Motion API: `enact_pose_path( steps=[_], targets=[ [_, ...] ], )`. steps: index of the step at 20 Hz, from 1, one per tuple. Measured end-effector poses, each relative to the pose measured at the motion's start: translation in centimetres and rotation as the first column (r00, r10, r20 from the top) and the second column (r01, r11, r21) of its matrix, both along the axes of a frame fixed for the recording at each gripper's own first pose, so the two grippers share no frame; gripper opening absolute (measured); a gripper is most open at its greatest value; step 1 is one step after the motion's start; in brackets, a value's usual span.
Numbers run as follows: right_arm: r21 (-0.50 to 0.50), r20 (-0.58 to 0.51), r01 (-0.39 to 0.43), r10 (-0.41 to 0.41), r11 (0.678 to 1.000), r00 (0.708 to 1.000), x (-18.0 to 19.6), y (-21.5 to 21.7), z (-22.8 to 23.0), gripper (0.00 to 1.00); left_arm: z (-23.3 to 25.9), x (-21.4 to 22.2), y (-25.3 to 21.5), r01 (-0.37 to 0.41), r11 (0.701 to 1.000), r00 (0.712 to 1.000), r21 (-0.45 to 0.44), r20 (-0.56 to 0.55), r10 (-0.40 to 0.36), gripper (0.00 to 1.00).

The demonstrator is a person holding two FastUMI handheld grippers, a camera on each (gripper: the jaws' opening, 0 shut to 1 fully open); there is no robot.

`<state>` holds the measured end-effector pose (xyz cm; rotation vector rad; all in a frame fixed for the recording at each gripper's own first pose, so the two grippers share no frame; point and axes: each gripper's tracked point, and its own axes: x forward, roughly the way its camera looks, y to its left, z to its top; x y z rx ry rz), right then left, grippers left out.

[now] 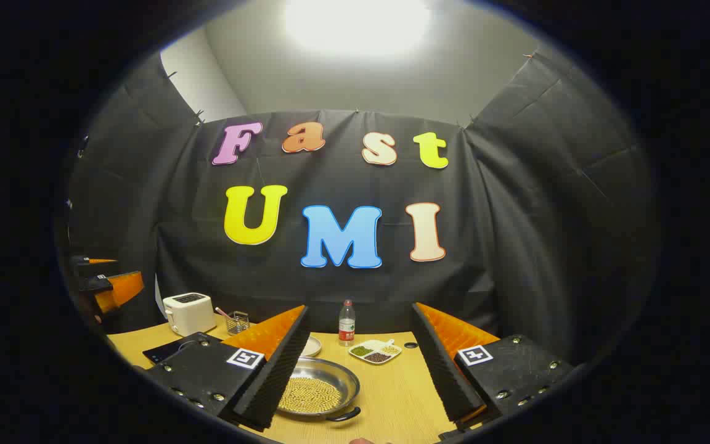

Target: First push the handle of the pot to place it horizontally, then grasp the pot with both hands and set it on the induction cooktop.

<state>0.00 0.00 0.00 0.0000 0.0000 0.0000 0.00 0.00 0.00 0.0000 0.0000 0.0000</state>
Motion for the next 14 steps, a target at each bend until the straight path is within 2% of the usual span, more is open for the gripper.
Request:
enact_pose_path(
  steps=[2, 3, 14],
  targets=[
    [0.004, 0.003, 0.005, -0.005, 1.0, 1.0, 0.2, -0.1, 0.3, 0.98, 0.4, 0.1, 0.4, -0.004, 1.0, 1.0, -0.007, 0.005, 0.004, 0.9],
    [0.0, 0.003, 0.007, -0.007, 1.0, 1.0, 0.3, -0.1, 0.4, 0.98, 0.2, 0.3, 0.7, -0.006, 1.0, 1.0, -0.006, 0.005, 0.006, 0.97],
    [0.004, -0.001, 0.009, -0.009, 1.0, 1.0, 0.8, 0.0, 0.4, 0.98, 0.7, 0.1, 1.9, -0.015, 1.0, 1.0, 0.007, 0.018, 0.014, 0.97]
  ],
)
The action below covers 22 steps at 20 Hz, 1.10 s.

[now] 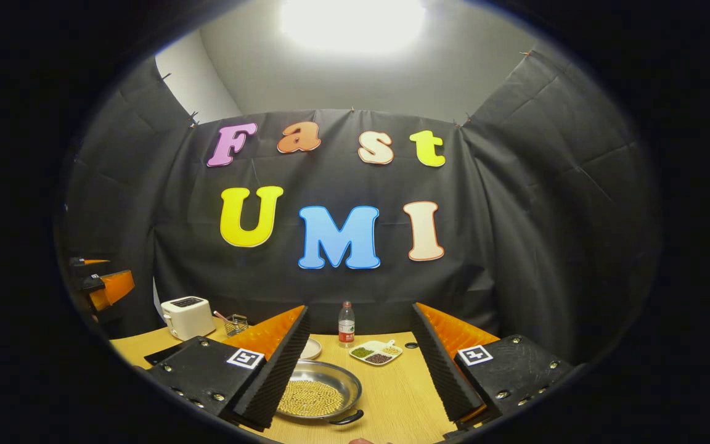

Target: First push the handle of the pot to place it horizontally, then grasp the pot with both hands and set it on the induction cooktop.

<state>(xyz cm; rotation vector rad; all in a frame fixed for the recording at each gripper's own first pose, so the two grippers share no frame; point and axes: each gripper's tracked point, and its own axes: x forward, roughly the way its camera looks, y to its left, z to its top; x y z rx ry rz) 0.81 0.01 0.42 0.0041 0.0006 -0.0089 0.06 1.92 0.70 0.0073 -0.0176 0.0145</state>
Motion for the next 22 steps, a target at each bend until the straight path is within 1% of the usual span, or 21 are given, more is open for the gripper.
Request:
enact_pose_path(
  steps=[5, 10, 11, 12, 13, 14, 15, 16, 17, 18, 19, 20, 21, 22],
  targets=[
    [-0.004, -0.005, -0.007, 0.007, 1.0, 1.0, 0.1, 0.5, 0.0, 0.98, 0.0, -0.3, 0.8, -0.003, 1.0, 1.0, -0.012, 0.002, 0.003, 0.97],
    [-0.014, -0.016, -0.019, 0.019, 1.0, 1.0, 0.3, 1.6, -0.6, 0.98, 0.2, -0.2, 2.0, -0.002, 1.0, 1.0, -0.002, 0.018, 0.002, 0.97],
    [-0.016, -0.019, -0.023, 0.023, 1.0, 1.0, 0.5, 2.0, -0.8, 0.97, 0.1, -0.2, 2.3, -0.001, 1.0, 1.0, -0.003, 0.019, 0.001, 0.97],
    [-0.021, -0.022, -0.017, 0.016, 1.0, 1.0, 0.5, 2.2, -1.0, 0.93, 0.0, 0.0, 2.6, 0.0, 1.0, 1.0, -0.004, 0.019, 0.0, 0.97],
    [-0.028, -0.023, -0.011, 0.011, 1.0, 1.0, 0.6, 2.4, -1.1, 0.81, 0.0, 0.2, 3.0, -0.001, 1.0, 1.0, -0.007, 0.019, 0.001, 0.97],
    [-0.035, -0.032, -0.007, 0.006, 0.999, 0.999, 0.7, 2.7, -1.5, 0.76, 0.1, 0.5, 3.4, 0.002, 1.0, 1.0, -0.011, 0.022, -0.002, 0.97],
    [-0.036, -0.041, -0.011, 0.009, 0.999, 0.999, 0.7, 3.1, -1.8, 0.69, -0.2, 0.4, 3.7, 0.004, 1.0, 1.0, -0.013, 0.024, -0.004, 0.97],
    [-0.028, -0.052, -0.01, 0.009, 1.0, 0.999, 0.8, 3.5, -2.0, 0.65, -0.2, 0.5, 4.3, 0.006, 1.0, 1.0, -0.016, 0.026, -0.006, 0.97],
    [-0.013, -0.07, -0.035, 0.034, 0.999, 0.997, 0.7, 4.4, -2.4, 0.53, -0.4, 0.6, 4.7, 0.01, 1.0, 1.0, -0.017, 0.027, -0.009, 0.97],
    [-0.007, -0.097, -0.041, 0.04, 0.999, 0.994, 0.5, 4.8, -3.2, 0.52, -0.4, 0.8, 5.2, 0.013, 1.0, 1.0, -0.02, 0.028, -0.012, 0.97],
    [-0.002, -0.117, -0.024, 0.023, 1.0, 0.993, 1.2, 4.9, -3.9, 0.36, -0.7, 1.0, 5.6, 0.016, 1.0, 1.0, -0.024, 0.026, -0.016, 0.97],
    [-0.001, -0.116, -0.006, 0.006, 1.0, 0.993, 0.7, 4.5, -3.9, 0.28, -0.8, 1.1, 5.9, 0.022, 0.999, 0.999, -0.03, 0.03, -0.021, 0.97],
    [-0.007, -0.115, 0.016, -0.016, 1.0, 0.993, 0.7, 4.4, -4.1, 0.11, -0.9, 1.2, 6.4, 0.028, 0.999, 0.999, -0.036, 0.04, -0.026, 0.97],
    [-0.007, -0.135, 0.003, -0.004, 1.0, 0.991, 0.6, 4.9, -5.3, 0.05, -0.9, 1.4, 6.9, 0.03, 0.999, 0.999, -0.038, 0.044, -0.029, 0.97]
  ],
)
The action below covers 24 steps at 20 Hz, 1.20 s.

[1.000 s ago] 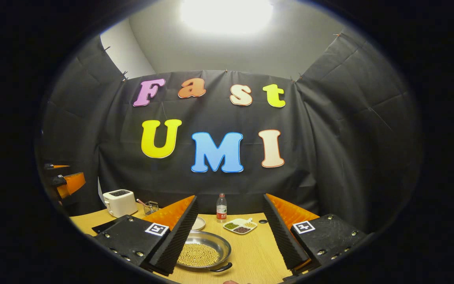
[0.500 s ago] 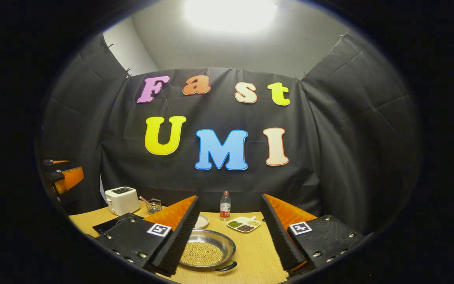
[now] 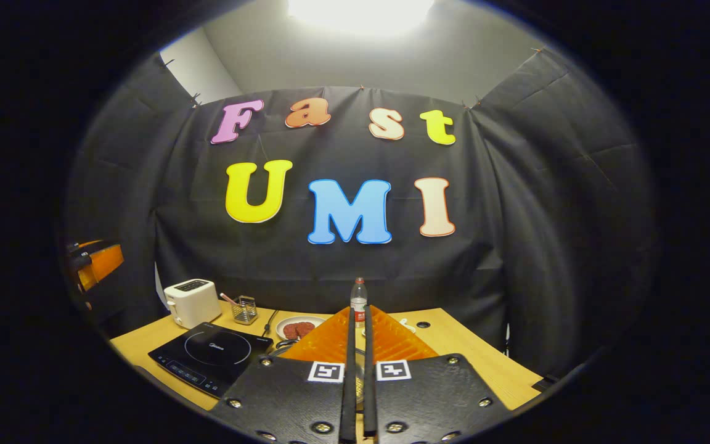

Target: First push the handle of the pot to place it horizontally, then grasp the pot with both hands and set it on the induction cooktop.

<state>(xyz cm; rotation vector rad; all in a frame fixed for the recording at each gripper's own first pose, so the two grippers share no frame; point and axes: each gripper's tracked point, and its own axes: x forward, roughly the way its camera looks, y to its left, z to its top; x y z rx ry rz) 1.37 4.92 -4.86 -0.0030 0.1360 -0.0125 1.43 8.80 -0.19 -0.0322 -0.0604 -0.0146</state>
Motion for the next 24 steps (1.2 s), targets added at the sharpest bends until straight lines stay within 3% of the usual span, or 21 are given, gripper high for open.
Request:
enact_pose_path(
  steps=[3, 6, 11, 18, 19, 21, 22, 23, 24],
  targets=[
    [-0.013, -0.102, -0.05, 0.048, 0.999, 0.994, -0.6, 1.3, -3.1, 0.03, -0.6, -0.1, 0.7, 0.006, 1.0, 1.0, -0.008, -0.011, -0.006, 1.0],
    [-0.047, -0.171, -0.089, 0.08, 0.995, 0.982, -1.4, 1.5, -5.7, 0.03, -0.8, 0.2, 0.7, 0.012, 1.0, 1.0, -0.006, -0.01, -0.012, 0.97],
    [-0.053, -0.303, -0.203, 0.178, 0.978, 0.936, -2.2, 2.6, -10.6, 0.03, -1.6, 0.4, -0.1, 0.006, 1.0, 1.0, -0.029, -0.02, -0.006, 0.97],
    [-0.023, -0.496, -0.347, 0.291, 0.937, 0.818, -2.4, 3.4, -18.4, 0.03, -3.1, 2.0, -0.9, -0.058, 0.998, 0.996, -0.022, -0.065, 0.056, 0.97],
    [-0.016, -0.519, -0.364, 0.303, 0.931, 0.799, -2.3, 3.5, -19.3, 0.03, -3.5, 2.2, -1.0, -0.07, 0.997, 0.995, -0.019, -0.073, 0.069, 0.91],
    [0.01, -0.563, -0.395, 0.332, 0.918, 0.757, -2.4, 3.7, -20.9, 0.03, -4.0, 2.9, -1.2, -0.093, 0.995, 0.992, -0.024, -0.093, 0.09, 0.91],
    [0.02, -0.582, -0.414, 0.347, 0.91, 0.735, -2.7, 3.9, -21.8, 0.03, -4.3, 3.2, -1.2, -0.104, 0.994, 0.99, -0.026, -0.101, 0.101, 0.97],
    [0.026, -0.605, -0.435, 0.361, 0.9, 0.71, -2.8, 3.9, -22.5, 0.03, -4.6, 3.7, -1.4, -0.114, 0.993, 0.988, -0.025, -0.109, 0.11, 0.97],
    [0.026, -0.626, -0.455, 0.369, 0.89, 0.687, -2.9, 3.9, -23.3, 0.03, -4.7, 4.0, -1.5, -0.122, 0.992, 0.986, -0.021, -0.116, 0.119, 0.91]
  ],
)
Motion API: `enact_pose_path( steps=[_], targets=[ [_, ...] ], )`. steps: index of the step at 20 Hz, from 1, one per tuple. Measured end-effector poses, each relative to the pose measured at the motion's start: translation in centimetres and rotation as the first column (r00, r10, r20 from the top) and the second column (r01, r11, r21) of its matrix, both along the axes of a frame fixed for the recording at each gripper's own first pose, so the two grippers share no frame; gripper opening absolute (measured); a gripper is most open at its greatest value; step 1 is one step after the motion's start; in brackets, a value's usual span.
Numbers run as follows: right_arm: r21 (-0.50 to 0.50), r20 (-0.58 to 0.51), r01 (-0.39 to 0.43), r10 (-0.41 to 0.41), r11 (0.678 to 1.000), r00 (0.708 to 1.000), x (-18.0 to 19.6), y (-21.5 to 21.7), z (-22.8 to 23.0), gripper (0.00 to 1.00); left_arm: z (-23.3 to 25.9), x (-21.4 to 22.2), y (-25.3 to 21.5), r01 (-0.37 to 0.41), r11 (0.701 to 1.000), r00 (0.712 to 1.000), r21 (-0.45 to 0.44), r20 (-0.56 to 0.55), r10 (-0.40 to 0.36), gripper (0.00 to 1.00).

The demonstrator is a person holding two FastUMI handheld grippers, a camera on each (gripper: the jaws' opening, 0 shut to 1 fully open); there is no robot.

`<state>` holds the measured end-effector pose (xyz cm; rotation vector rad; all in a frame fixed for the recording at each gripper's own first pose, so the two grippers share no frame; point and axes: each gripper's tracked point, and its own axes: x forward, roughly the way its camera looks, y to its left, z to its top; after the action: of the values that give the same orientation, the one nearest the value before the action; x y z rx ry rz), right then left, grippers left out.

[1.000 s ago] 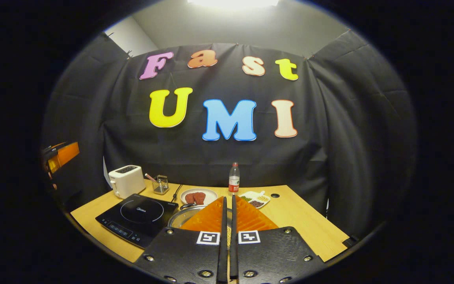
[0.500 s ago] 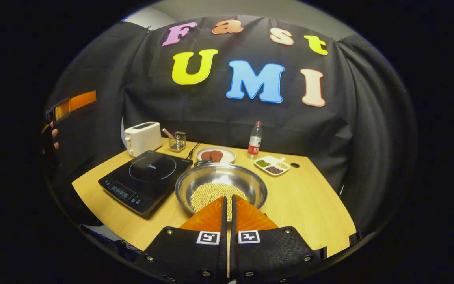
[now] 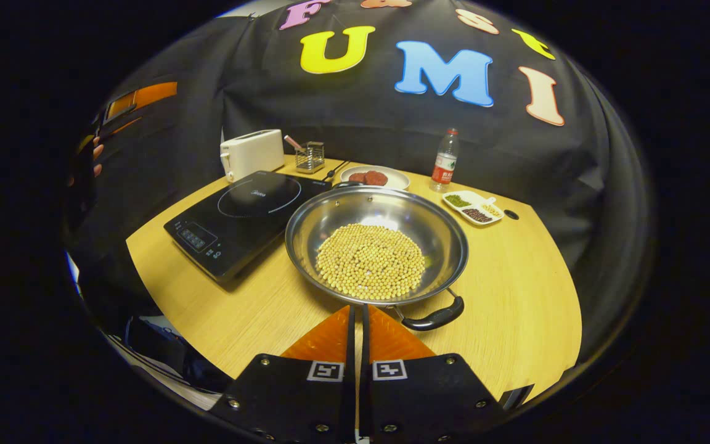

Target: First push the handle of the pot to place it horizontally, then grasp the pot with both hands and set it on the induction cooktop.

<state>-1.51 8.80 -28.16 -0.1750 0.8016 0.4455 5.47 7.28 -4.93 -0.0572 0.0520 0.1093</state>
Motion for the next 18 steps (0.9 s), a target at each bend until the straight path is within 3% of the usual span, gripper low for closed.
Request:
enact_pose_path(
  steps=[2, 5, 9, 18],
  targets=[
    [-0.018, -0.044, -0.036, 0.035, 0.999, 0.998, 0.0, -0.4, -1.2, 0.03, -0.3, 0.7, -0.4, -0.015, 1.0, 1.0, 0.01, -0.007, 0.015, 0.91],
    [-0.017, -0.113, -0.046, 0.044, 0.999, 0.993, 0.5, -1.1, -2.8, 0.03, -1.4, 1.9, -1.3, -0.023, 1.0, 0.999, 0.021, -0.036, 0.023, 1.0],
    [-0.009, -0.169, -0.029, 0.027, 1.0, 0.985, 1.3, -2.4, -3.8, 0.03, -1.9, 3.4, -3.0, -0.018, 0.999, 0.998, 0.046, -0.053, 0.021, 0.97],
    [0.003, -0.184, 0.027, -0.026, 1.0, 0.983, 3.3, -5.9, -4.0, 0.01, -3.1, 5.0, -7.9, 0.021, 0.998, 0.996, 0.058, -0.085, -0.016, 1.0]
  ],
)
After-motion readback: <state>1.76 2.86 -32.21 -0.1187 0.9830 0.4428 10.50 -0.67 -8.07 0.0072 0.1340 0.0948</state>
